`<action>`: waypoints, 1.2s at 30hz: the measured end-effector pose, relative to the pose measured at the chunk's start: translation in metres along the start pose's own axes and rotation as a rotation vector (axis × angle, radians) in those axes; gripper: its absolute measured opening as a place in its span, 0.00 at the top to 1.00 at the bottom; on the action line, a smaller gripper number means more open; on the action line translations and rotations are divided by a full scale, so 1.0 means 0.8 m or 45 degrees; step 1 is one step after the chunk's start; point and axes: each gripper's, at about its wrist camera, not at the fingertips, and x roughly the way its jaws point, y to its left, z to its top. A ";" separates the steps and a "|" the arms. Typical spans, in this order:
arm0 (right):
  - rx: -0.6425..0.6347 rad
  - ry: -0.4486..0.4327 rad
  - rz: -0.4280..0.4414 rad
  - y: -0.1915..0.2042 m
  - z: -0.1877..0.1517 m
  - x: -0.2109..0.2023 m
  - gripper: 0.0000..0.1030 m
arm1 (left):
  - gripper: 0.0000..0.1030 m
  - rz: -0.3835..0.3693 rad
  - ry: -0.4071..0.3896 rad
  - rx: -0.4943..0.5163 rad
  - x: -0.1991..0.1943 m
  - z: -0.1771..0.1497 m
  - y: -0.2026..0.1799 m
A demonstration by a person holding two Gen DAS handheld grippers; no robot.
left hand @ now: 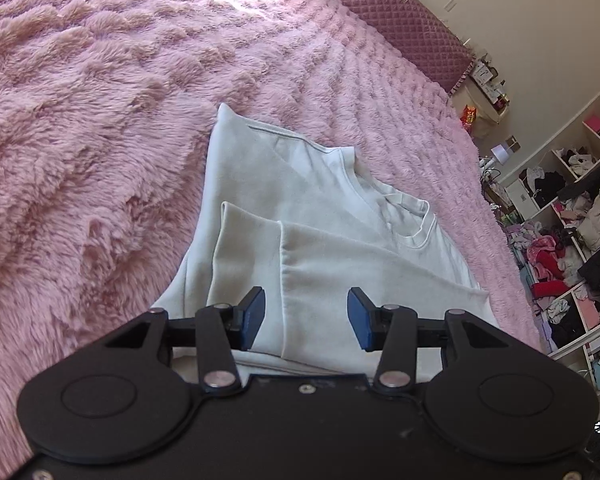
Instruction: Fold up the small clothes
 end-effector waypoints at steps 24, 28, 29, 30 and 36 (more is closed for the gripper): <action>0.523 0.190 0.257 -0.034 -0.016 -0.011 0.72 | 0.53 0.095 0.092 0.104 -0.040 -0.010 -0.003; 0.635 0.214 0.360 -0.067 -0.062 -0.110 0.59 | 0.52 0.099 0.137 0.089 -0.142 -0.054 0.030; 0.654 0.229 0.369 -0.073 -0.077 -0.133 0.59 | 0.51 0.107 0.155 0.085 -0.165 -0.069 0.040; 0.673 0.239 0.374 -0.074 -0.091 -0.155 0.59 | 0.51 0.126 0.164 0.075 -0.190 -0.089 0.052; 0.806 0.356 0.388 -0.070 -0.177 -0.223 0.56 | 0.51 0.191 0.302 -0.060 -0.246 -0.191 0.107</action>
